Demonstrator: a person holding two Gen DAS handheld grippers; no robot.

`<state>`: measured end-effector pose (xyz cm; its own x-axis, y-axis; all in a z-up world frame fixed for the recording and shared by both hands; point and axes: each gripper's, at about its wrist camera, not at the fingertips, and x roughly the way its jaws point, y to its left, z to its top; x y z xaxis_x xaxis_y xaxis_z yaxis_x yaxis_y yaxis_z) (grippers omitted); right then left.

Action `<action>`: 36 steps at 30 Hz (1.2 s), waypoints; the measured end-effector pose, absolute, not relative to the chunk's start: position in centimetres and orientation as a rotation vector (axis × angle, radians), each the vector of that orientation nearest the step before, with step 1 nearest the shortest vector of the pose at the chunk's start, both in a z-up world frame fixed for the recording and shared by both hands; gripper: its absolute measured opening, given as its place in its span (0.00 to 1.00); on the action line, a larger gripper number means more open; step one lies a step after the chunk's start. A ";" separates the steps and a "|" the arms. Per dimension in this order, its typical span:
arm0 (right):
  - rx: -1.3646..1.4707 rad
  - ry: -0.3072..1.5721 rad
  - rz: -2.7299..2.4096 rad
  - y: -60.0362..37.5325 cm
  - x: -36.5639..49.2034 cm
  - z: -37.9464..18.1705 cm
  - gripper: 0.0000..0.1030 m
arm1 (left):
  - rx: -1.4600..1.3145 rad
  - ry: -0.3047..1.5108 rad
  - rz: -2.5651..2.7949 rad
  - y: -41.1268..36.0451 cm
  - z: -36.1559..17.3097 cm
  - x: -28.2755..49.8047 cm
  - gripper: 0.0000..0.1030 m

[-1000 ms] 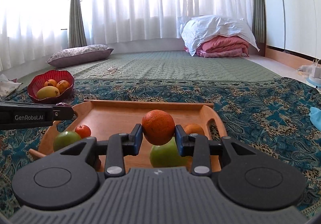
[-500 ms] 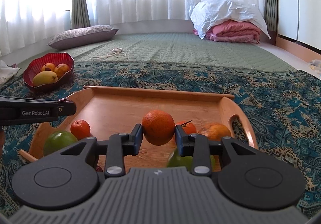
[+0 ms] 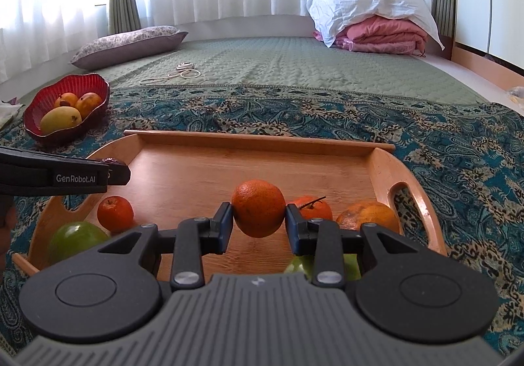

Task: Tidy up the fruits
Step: 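Carry the orange with the right gripper while the left carries the date over the tray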

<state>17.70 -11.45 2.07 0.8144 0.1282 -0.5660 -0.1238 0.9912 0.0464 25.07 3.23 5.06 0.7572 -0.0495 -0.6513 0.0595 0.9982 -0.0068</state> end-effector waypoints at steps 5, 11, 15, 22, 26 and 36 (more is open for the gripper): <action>-0.009 0.608 0.140 -11.2 17.9 1.9 0.38 | 0.020 0.725 -0.060 3.1 4.5 25.4 0.27; -0.025 0.615 0.144 -10.7 18.3 1.7 0.38 | 0.012 0.737 -0.057 3.3 4.0 25.5 0.27; -0.039 0.621 0.148 -10.4 18.4 1.5 0.38 | 0.006 0.739 -0.058 3.3 4.0 25.6 0.27; -0.061 0.630 0.151 -10.0 18.7 1.3 0.39 | -0.001 0.738 -0.058 3.3 3.9 25.5 0.27; -0.071 0.636 0.154 -9.8 18.8 1.2 0.39 | -0.008 0.738 -0.059 3.5 3.9 25.5 0.27; -0.114 0.659 0.162 -9.3 19.3 1.0 0.39 | -0.005 0.736 -0.057 3.3 4.0 25.3 0.27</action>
<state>19.34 -9.34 1.00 0.7788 0.1132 -0.6170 -0.1852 0.9812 -0.0538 25.25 3.29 4.05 0.7400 -0.0542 -0.6705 0.0504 0.9984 -0.0251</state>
